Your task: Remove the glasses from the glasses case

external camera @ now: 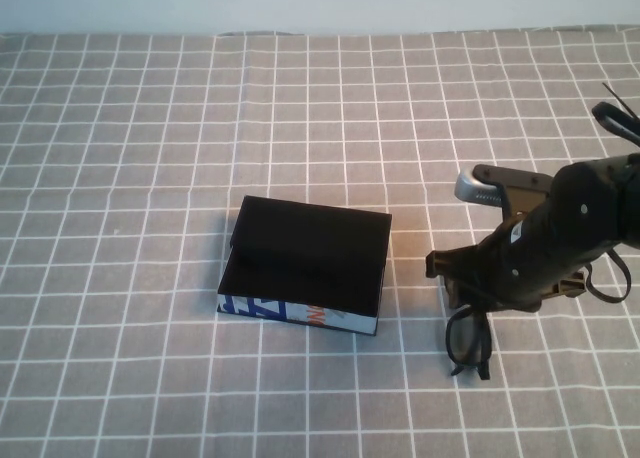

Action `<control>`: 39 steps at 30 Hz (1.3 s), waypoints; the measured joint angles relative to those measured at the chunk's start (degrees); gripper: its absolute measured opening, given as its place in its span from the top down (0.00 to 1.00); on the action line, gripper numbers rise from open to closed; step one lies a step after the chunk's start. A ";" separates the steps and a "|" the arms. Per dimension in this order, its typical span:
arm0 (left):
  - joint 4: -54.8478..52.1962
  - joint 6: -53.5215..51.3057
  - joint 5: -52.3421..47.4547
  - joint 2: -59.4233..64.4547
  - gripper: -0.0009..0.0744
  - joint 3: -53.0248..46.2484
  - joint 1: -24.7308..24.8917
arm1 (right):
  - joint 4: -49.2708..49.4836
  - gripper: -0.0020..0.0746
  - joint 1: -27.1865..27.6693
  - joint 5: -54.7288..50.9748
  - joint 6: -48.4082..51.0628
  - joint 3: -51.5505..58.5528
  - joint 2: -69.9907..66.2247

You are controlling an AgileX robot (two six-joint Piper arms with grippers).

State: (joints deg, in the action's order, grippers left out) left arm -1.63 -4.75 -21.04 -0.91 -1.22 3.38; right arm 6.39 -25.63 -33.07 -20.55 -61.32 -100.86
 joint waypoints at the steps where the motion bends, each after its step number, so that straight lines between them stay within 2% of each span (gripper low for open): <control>1: 0.00 0.00 0.00 0.00 0.99 0.00 0.00 | -0.26 0.60 0.00 0.00 0.00 0.00 0.00; 5: 0.00 0.00 0.00 0.00 0.99 0.00 0.00 | -0.77 0.53 0.00 -0.59 -0.12 0.00 0.12; 8: 0.00 0.00 0.00 0.00 0.99 0.00 0.00 | -2.38 0.56 0.00 -2.50 -0.12 0.00 1.89; 11: 0.00 0.00 0.00 0.00 0.99 0.00 0.00 | -3.66 0.69 0.00 -6.21 0.14 0.00 6.13; 14: 0.00 0.00 0.00 0.00 0.99 0.00 0.00 | -4.10 0.88 0.00 -11.02 1.85 0.05 12.26; 16: 0.00 0.00 0.00 0.00 0.99 0.00 0.00 | -4.27 0.95 -0.13 -13.68 2.60 0.71 16.92; 18: 0.00 0.00 0.00 0.00 0.99 0.00 0.00 | -4.67 0.97 -0.87 -14.88 3.05 2.27 21.52; 25: 0.00 0.00 0.00 0.00 0.99 0.00 0.00 | -0.80 0.99 -2.32 -18.00 5.63 9.80 36.84; 32: 0.00 0.00 0.00 0.00 0.99 0.00 0.00 | -2.79 0.99 -2.32 -21.85 6.15 10.03 42.69; 36: 0.00 0.00 0.00 0.00 0.99 0.00 0.00 | -5.53 0.99 -2.08 -17.99 9.19 10.69 43.22; 39: 0.00 0.00 0.00 0.00 0.99 0.00 0.00 | -6.39 1.00 1.05 -9.88 15.07 13.65 45.92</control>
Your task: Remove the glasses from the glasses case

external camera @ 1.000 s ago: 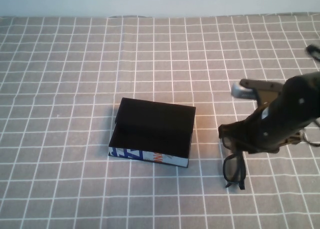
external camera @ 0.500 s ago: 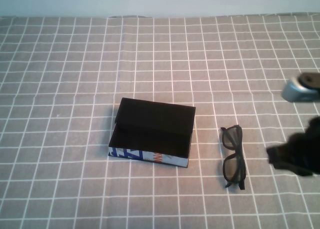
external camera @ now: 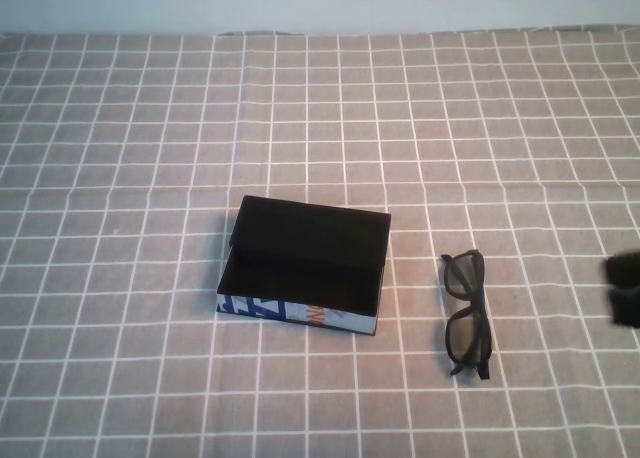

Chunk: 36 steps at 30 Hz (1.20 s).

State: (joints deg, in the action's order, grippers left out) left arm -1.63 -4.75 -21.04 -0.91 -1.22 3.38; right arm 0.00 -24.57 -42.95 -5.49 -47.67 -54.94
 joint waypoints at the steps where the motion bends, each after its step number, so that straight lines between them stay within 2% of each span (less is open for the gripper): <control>1: 0.00 0.00 0.00 0.00 0.99 0.00 0.00 | 0.00 1.00 2.02 3.69 2.13 2.01 1.71; 8: 0.00 0.00 0.00 0.00 0.99 0.00 0.00 | -0.67 1.00 16.95 30.19 6.96 24.33 19.99; 14: 0.00 0.00 0.00 0.00 0.99 0.00 0.00 | -0.39 1.00 22.48 41.47 7.21 41.84 37.53; 23: 0.00 0.00 0.00 0.00 0.99 0.00 0.00 | 0.00 1.00 22.18 39.24 7.21 49.07 54.18; 32: 0.00 0.00 0.00 0.00 0.99 0.00 0.00 | 0.00 1.00 21.80 25.82 7.21 49.21 55.38; 36: 0.00 0.00 0.00 0.00 0.99 0.00 0.00 | 0.00 1.00 21.80 24.56 7.21 49.24 55.38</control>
